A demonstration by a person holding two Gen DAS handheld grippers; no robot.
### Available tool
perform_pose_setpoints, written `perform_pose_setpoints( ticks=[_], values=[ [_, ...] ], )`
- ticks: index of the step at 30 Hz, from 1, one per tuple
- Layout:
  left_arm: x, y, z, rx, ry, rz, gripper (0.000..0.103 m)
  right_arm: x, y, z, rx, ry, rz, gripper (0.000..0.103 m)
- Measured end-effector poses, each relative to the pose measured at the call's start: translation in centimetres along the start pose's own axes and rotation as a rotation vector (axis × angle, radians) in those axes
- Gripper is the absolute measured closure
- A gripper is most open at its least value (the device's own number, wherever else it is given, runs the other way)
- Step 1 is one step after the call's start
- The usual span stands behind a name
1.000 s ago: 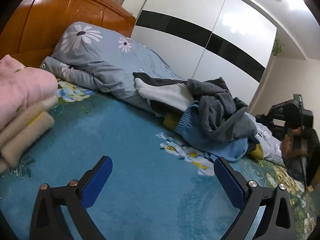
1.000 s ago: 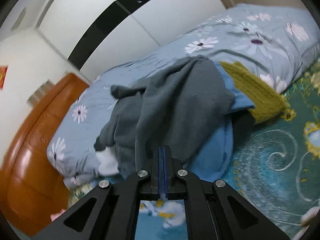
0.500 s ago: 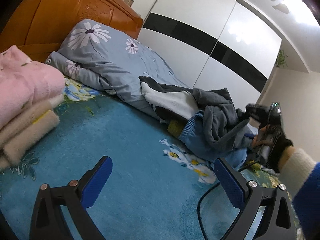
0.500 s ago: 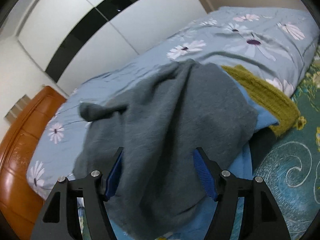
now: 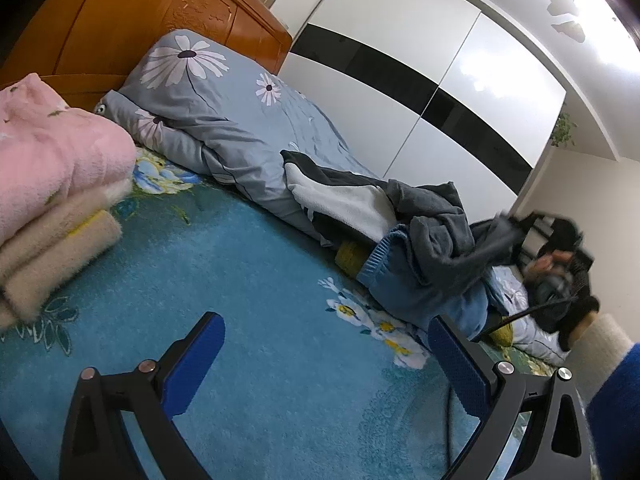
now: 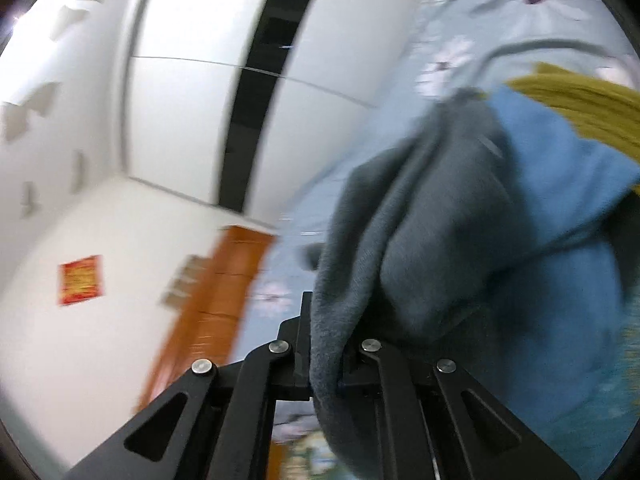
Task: Fold clothes
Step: 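Lift the grey sweatshirt with the right gripper and lay it flat on the blanket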
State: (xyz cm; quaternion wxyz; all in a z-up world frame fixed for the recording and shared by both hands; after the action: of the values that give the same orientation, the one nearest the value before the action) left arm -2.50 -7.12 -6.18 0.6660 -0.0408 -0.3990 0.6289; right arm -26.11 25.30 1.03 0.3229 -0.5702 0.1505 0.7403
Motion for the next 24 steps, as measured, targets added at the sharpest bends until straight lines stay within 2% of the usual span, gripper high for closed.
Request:
perform_pose_setpoints(
  ticks=[3, 10, 14, 19, 22, 24],
  values=[
    [-0.1, -0.1, -0.1, 0.0, 0.003, 0.003, 0.0, -3.8, -0.8, -0.3, -0.019, -0.056, 0.118, 0.096],
    [-0.8, -0.4, -0.6, -0.013, -0.015, 0.004, 0.0, -13.6, -3.8, -2.5, -0.092, -0.214, 0.273, 0.096],
    [-0.7, -1.4, -0.9, 0.002, -0.007, 0.002, 0.0, -18.0, -7.7, -4.2, -0.128, -0.283, 0.34, 0.096],
    [0.3, -3.4, -1.6, 0.019, 0.047, -0.005, 0.0, -21.9, -13.8, -8.5, -0.191, -0.385, 0.419, 0.096],
    [1.1, -4.7, -2.4, 0.014, 0.082, 0.006, 0.0, -23.3, -18.5, -11.9, -0.22, -0.449, 0.495, 0.096],
    [1.6, -5.6, -2.8, 0.008, 0.086, -0.012, 0.0, -22.5, -22.3, -13.7, -0.227, -0.472, 0.496, 0.096]
  ],
)
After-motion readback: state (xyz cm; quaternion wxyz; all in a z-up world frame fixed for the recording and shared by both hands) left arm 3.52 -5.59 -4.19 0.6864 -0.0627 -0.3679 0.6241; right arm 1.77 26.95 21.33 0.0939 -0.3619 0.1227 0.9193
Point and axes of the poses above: each gripper's, at about its wrist camera, not at the fingertips, and y roughly the way its jaws point, x to its right, z to its top, the point moved 8 cm from there along y, roughly the way its jaws point, and after that the axes turned 11 degrees about -x, right-handed, at the moved point
